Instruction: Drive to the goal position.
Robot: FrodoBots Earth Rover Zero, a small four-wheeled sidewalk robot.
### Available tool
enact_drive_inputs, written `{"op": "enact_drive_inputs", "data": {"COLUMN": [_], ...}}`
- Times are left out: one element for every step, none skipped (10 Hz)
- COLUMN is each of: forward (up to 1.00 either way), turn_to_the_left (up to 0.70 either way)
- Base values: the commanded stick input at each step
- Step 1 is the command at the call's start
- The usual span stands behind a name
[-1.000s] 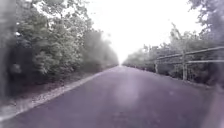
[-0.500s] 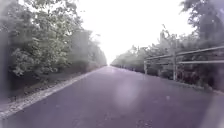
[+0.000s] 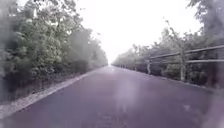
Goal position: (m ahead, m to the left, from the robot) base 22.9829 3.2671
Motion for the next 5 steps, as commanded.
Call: {"op": "enact_drive_inputs", "data": {"forward": [1.00,1.00,1.00,1.00,1.00], "turn_to_the_left": [0.00,0.00,0.00,0.00,0.00]}}
